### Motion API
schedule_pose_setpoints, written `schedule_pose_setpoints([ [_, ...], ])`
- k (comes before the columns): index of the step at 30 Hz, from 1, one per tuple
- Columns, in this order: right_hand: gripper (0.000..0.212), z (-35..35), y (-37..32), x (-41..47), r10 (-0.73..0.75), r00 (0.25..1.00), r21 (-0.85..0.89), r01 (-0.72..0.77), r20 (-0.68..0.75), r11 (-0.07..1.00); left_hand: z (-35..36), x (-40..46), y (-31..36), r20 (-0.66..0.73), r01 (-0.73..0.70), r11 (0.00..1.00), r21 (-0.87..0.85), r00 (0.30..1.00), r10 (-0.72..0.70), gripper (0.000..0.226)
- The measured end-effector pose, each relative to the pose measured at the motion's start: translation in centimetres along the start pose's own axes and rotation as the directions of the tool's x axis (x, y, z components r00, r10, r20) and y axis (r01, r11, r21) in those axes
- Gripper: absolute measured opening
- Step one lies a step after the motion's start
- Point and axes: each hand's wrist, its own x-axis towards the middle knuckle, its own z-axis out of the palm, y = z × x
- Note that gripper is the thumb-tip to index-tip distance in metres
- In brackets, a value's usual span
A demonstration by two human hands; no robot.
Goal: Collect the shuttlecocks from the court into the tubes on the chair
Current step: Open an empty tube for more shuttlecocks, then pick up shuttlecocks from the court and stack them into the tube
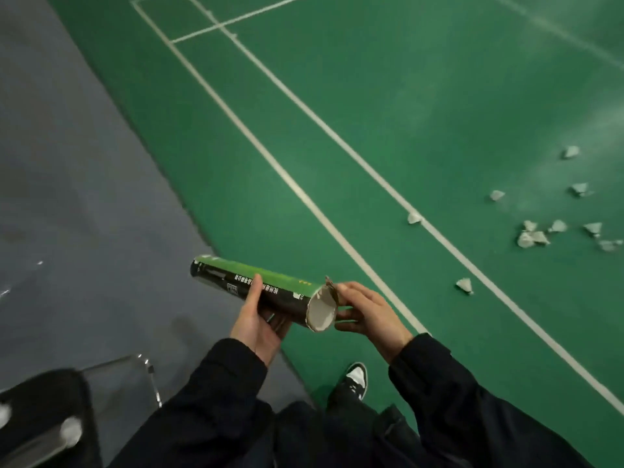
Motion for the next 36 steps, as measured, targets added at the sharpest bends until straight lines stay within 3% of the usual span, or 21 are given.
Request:
schedule_pose_setpoints([
  [5, 0.02, -12.9, -1.8, -3.2, -0.047, 0.98, 0.106, 0.069, -0.194, 0.992, 13.9, 1.3, -6.6, 0.09, 0.07, 0.988, 0.139, 0.993, -0.083, 0.058],
  [11, 0.02, -24.7, -4.3, -6.5, -0.112, 0.898, 0.183, 0.206, -0.425, 0.961, 28.1, 2.3, -12.2, 0.227, 0.113, 0.938, 0.327, 0.955, -0.194, 0.049],
  [21, 0.024, -41.9, -8.3, -5.3, -0.063, 0.657, 0.265, 0.388, -0.751, 0.883, 49.7, 9.3, -20.6, 0.323, 0.129, 0.789, 0.6, 0.864, -0.387, 0.052],
  [30, 0.023, -55.6, -10.8, -6.5, 0.133, 0.412, 0.346, 0.499, -0.901, 0.794, 66.4, 11.8, -30.5, 0.233, 0.168, 0.53, 0.831, 0.76, -0.607, 0.054],
  [36, 0.022, -65.1, -7.7, -12.5, 0.28, 0.201, 0.345, 0.592, -0.939, 0.729, 74.7, 9.3, -43.1, 0.169, 0.147, 0.326, 0.934, 0.623, -0.764, 0.06],
])
